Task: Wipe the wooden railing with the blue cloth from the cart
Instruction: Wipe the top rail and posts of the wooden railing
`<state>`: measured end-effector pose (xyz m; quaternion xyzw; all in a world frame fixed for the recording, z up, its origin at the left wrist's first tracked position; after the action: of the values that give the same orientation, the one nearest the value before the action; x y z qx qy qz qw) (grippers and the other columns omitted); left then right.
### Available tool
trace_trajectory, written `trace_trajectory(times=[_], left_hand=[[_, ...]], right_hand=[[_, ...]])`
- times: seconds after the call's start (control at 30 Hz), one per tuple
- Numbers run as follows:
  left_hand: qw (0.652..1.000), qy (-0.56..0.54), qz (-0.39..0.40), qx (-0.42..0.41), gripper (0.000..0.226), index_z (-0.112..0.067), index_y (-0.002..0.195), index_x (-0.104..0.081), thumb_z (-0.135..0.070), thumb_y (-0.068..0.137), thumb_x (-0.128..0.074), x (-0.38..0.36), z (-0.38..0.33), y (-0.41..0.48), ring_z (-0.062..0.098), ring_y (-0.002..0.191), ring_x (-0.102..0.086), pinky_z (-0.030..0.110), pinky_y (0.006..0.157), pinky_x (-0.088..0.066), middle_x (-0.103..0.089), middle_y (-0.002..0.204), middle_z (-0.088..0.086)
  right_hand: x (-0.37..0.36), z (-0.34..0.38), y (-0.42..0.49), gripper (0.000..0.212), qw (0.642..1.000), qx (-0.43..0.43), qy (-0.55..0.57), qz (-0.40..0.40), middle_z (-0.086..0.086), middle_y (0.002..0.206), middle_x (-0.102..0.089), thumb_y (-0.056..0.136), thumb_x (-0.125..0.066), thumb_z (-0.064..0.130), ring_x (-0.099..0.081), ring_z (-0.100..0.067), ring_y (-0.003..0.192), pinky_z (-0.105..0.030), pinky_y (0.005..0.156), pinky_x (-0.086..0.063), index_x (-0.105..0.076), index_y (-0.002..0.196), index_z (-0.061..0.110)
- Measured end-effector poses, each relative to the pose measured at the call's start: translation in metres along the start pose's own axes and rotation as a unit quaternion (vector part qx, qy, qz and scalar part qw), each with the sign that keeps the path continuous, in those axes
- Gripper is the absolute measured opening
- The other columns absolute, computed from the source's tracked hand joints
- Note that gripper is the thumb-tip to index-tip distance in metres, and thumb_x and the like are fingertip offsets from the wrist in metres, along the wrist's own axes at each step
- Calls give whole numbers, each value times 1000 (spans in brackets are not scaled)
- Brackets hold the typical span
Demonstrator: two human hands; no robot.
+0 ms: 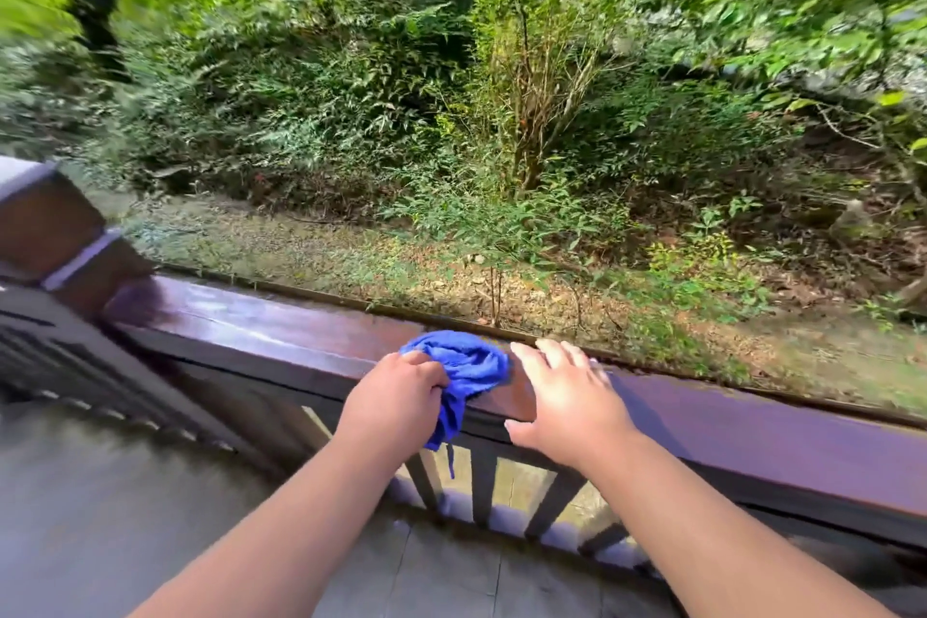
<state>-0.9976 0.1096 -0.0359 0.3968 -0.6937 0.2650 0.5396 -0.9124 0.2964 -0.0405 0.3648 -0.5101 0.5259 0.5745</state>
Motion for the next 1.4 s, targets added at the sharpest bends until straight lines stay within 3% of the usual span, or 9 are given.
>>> trace_trajectory(times=[0.27, 0.5, 0.77, 1.0, 1.23, 1.4], left_hand=[[993, 23, -10, 119, 27, -31, 105, -76, -24, 92, -53, 36, 92, 8, 24, 106, -64, 39, 86, -54, -69, 116, -6], [979, 24, -42, 196, 25, -31, 101, -77, -22, 90, -58, 65, 177, 0, 21, 107, -64, 36, 89, -54, -72, 111, -8], [974, 23, -83, 208, 23, -28, 99, -79, -19, 88, -61, 99, 297, 10, 27, 105, -67, 41, 91, -55, -75, 110, -2], [976, 30, -71, 202, 22, -27, 104, -76, -21, 91, -60, 125, 413, 20, 33, 103, -65, 45, 90, -54, -72, 111, 6], [986, 55, -42, 155, 33, -24, 108, -73, -6, 90, -52, 123, 423, 22, 34, 96, -62, 45, 83, -56, -64, 108, 10], [981, -80, -93, 152, 28, -23, 98, -76, -4, 86, -60, 138, 428, -27, 25, 95, -65, 34, 86, -52, -67, 101, 1]], right_hand=[[-18, 88, 72, 97, 992, 118, 25, 36, -5, 155, -39, 72, -67, 62, -32, -32, 144, -54, 120, -28, -29, 154, 29], [-34, 159, 110, 99, 986, 143, 36, 75, -4, 153, -41, 72, -67, 63, -38, -32, 140, -54, 114, -36, -26, 155, 28], [-48, 247, 152, 93, 990, 129, 12, 56, -5, 145, -46, 72, -66, 60, -45, -33, 132, -54, 107, -41, -28, 151, 28], [-54, 333, 167, 93, 996, 89, -16, 19, -4, 150, -44, 73, -65, 64, -41, -32, 137, -53, 114, -38, -31, 152, 28], [-45, 389, 161, 83, 997, 70, -22, -15, -5, 147, -47, 76, -65, 59, -42, -33, 137, -55, 115, -38, -39, 147, 27], [-48, 439, 155, 64, 990, 139, 7, -33, -2, 127, -56, 80, -58, 54, -53, -31, 117, -49, 99, -50, -48, 136, 25]])
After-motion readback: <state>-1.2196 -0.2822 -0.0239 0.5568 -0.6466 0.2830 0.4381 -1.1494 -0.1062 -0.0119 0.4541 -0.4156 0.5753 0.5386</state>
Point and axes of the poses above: each hand's wrist, its own y-axis towards the middle knuckle, its own x-axis out of the back of the hand, z = x × y, the point moved 6 cm from there along y, towards the middle knuckle
